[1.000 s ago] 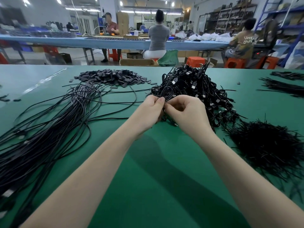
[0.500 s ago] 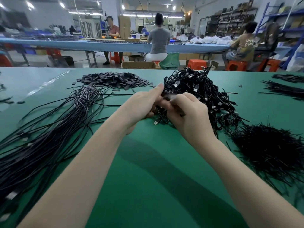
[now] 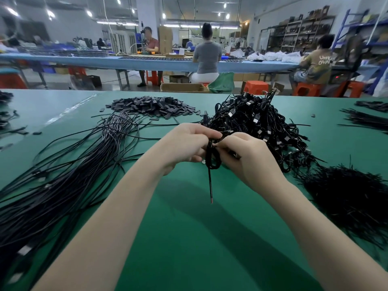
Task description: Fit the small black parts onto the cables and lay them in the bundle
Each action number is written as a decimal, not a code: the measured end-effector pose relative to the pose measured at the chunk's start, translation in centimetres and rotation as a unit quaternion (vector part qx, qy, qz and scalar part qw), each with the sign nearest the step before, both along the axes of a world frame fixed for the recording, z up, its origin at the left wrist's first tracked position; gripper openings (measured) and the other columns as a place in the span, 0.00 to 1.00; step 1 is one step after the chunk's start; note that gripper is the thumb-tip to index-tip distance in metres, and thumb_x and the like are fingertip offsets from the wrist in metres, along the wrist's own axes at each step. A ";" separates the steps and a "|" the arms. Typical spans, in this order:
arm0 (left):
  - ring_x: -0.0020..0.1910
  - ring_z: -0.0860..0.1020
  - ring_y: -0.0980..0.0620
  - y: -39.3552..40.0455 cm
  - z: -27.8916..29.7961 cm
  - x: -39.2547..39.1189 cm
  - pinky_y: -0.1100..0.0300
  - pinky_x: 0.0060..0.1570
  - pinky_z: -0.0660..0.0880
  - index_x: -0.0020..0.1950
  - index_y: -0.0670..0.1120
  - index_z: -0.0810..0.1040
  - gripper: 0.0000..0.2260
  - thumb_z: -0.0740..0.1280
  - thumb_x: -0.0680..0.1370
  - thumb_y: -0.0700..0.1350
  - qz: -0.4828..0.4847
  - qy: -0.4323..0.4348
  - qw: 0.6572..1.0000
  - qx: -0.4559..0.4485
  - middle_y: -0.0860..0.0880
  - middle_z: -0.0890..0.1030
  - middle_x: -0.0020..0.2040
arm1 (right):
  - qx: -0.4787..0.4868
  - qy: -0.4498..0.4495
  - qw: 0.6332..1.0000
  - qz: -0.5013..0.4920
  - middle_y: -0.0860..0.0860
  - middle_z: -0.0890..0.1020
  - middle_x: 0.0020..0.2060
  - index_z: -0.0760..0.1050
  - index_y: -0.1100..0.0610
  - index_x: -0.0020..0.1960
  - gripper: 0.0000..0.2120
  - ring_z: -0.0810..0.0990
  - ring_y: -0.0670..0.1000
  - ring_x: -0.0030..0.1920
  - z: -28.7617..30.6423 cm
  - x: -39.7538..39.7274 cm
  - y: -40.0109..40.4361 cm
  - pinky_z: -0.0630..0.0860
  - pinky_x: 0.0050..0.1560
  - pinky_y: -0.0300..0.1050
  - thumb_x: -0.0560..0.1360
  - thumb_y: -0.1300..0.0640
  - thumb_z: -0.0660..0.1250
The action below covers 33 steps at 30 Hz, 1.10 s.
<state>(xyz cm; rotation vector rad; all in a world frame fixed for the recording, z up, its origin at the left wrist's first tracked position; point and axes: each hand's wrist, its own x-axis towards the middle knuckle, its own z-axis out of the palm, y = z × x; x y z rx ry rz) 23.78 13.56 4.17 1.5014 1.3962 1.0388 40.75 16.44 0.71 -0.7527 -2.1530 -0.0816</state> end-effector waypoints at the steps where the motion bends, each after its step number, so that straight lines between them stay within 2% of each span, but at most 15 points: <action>1: 0.39 0.74 0.48 -0.2 0.0 -0.4 0.65 0.36 0.75 0.51 0.52 0.82 0.20 0.58 0.74 0.31 -0.023 0.002 1.000 0.002 0.46 0.78 0.36 | -0.009 0.012 1.000 0.016 0.54 0.80 0.37 0.80 0.63 0.43 0.01 0.77 0.54 0.36 0.1 0.1 0.1 0.75 0.35 0.48 0.73 0.64 0.70; 3: 0.42 0.77 0.44 -0.6 0.1 -0.8 0.62 0.43 0.77 0.56 0.53 0.80 0.20 0.64 0.74 0.30 -0.075 0.028 0.997 0.022 0.42 0.80 0.44 | -0.034 0.053 0.997 0.034 0.49 0.80 0.37 0.81 0.60 0.43 0.02 0.75 0.44 0.37 0.3 0.1 0.2 0.72 0.38 0.38 0.71 0.66 0.72; 5: 0.55 0.79 0.49 -0.7 0.1 -0.9 0.61 0.55 0.76 0.61 0.54 0.78 0.18 0.70 0.75 0.37 -0.102 0.111 0.986 0.070 0.48 0.81 0.57 | -0.064 0.106 0.992 0.034 0.44 0.79 0.35 0.81 0.59 0.42 0.04 0.75 0.40 0.36 0.5 0.0 0.3 0.69 0.39 0.29 0.70 0.67 0.72; 7: 0.69 0.67 0.55 -0.5 0.0 -0.7 0.62 0.66 0.64 0.62 0.54 0.78 0.13 0.68 0.77 0.49 -0.079 0.215 0.964 0.138 0.54 0.69 0.68 | -0.079 0.138 0.987 0.024 0.43 0.79 0.34 0.81 0.59 0.41 0.05 0.75 0.39 0.35 0.6 0.0 0.3 0.69 0.36 0.28 0.70 0.67 0.72; 8: 0.70 0.65 0.56 -0.4 0.0 -0.5 0.60 0.67 0.62 0.59 0.52 0.79 0.12 0.65 0.78 0.53 -0.056 0.227 0.960 0.156 0.53 0.68 0.68 | -0.076 0.146 0.986 0.019 0.44 0.79 0.33 0.81 0.59 0.40 0.05 0.74 0.39 0.34 0.7 0.0 0.3 0.68 0.35 0.28 0.70 0.67 0.71; 10: 0.50 0.76 0.59 -0.2 -0.2 0.1 0.62 0.52 0.71 0.48 0.48 0.78 0.13 0.62 0.79 0.56 -0.027 0.178 0.970 0.166 0.56 0.79 0.49 | -0.057 0.157 0.986 0.007 0.45 0.77 0.31 0.80 0.59 0.39 0.04 0.73 0.39 0.33 0.8 -0.2 0.0 0.67 0.34 0.28 0.71 0.67 0.70; 12: 0.31 0.74 0.58 -0.2 -0.5 0.9 0.62 0.36 0.73 0.46 0.50 0.75 0.11 0.62 0.79 0.57 0.019 0.118 0.980 0.159 0.58 0.75 0.31 | -0.034 0.155 0.987 0.001 0.48 0.78 0.32 0.79 0.61 0.40 0.03 0.73 0.41 0.34 1.0 -0.3 -0.2 0.67 0.34 0.30 0.72 0.66 0.70; 15: 0.38 0.82 0.47 0.1 -1.0 1.7 0.51 0.44 0.80 0.54 0.57 0.68 0.09 0.65 0.78 0.55 0.076 0.010 0.989 0.127 0.49 0.83 0.37 | -0.012 0.116 0.993 0.002 0.53 0.80 0.35 0.79 0.63 0.42 0.02 0.76 0.49 0.36 1.1 -0.2 -0.6 0.73 0.36 0.43 0.73 0.66 0.70; 17: 0.35 0.80 0.45 0.2 -1.1 1.8 0.52 0.37 0.77 0.59 0.57 0.66 0.15 0.66 0.76 0.53 0.086 -0.044 0.990 0.100 0.42 0.84 0.40 | 0.010 0.077 0.997 -0.003 0.55 0.79 0.36 0.79 0.64 0.42 0.03 0.77 0.56 0.36 1.2 -0.2 -0.8 0.74 0.35 0.52 0.74 0.65 0.68; 21: 0.26 0.77 0.55 -0.3 -0.3 1.8 0.66 0.24 0.70 0.46 0.54 0.77 0.03 0.64 0.78 0.47 0.063 -0.156 0.984 0.049 0.53 0.79 0.29 | 0.099 0.029 0.994 -0.031 0.59 0.78 0.35 0.77 0.67 0.40 0.07 0.76 0.62 0.33 1.2 -0.6 -1.1 0.73 0.30 0.53 0.75 0.64 0.65; 23: 0.26 0.75 0.55 -0.5 0.1 1.9 0.64 0.27 0.73 0.44 0.50 0.80 0.09 0.61 0.80 0.44 0.009 -0.239 0.971 0.009 0.51 0.77 0.28 | 0.095 0.046 0.994 -0.031 0.59 0.78 0.35 0.77 0.68 0.41 0.06 0.76 0.62 0.33 1.3 -0.3 -1.1 0.74 0.31 0.53 0.74 0.65 0.66; 25: 0.31 0.79 0.53 -0.6 0.4 1.8 0.60 0.36 0.76 0.50 0.47 0.79 0.12 0.56 0.80 0.39 -0.060 -0.260 0.964 -0.003 0.50 0.80 0.32 | 0.068 0.078 0.994 -0.018 0.59 0.80 0.38 0.79 0.66 0.44 0.05 0.78 0.60 0.36 1.4 0.1 -0.9 0.76 0.34 0.52 0.72 0.65 0.67; 28: 0.39 0.82 0.54 -0.9 0.5 1.7 0.60 0.45 0.78 0.58 0.47 0.76 0.17 0.55 0.78 0.31 -0.121 -0.197 0.973 0.025 0.52 0.82 0.37 | 0.021 0.128 0.992 -0.010 0.53 0.80 0.39 0.81 0.63 0.46 0.06 0.78 0.54 0.38 1.6 0.6 -0.4 0.75 0.39 0.43 0.69 0.65 0.71; 30: 0.42 0.81 0.52 -1.0 0.3 1.5 0.55 0.51 0.78 0.59 0.49 0.76 0.21 0.56 0.76 0.28 -0.089 -0.093 0.987 0.091 0.52 0.81 0.37 | -0.016 0.156 0.988 -0.013 0.47 0.79 0.37 0.81 0.60 0.44 0.03 0.76 0.46 0.37 1.6 0.5 -0.2 0.71 0.39 0.33 0.70 0.65 0.72; 33: 0.41 0.79 0.56 -1.2 0.2 1.0 0.70 0.42 0.73 0.61 0.56 0.77 0.20 0.64 0.76 0.34 -0.020 0.121 0.971 0.206 0.49 0.77 0.47 | -0.080 0.192 0.978 -0.013 0.42 0.80 0.35 0.82 0.55 0.42 0.05 0.77 0.43 0.36 1.5 0.3 0.1 0.73 0.38 0.32 0.72 0.64 0.71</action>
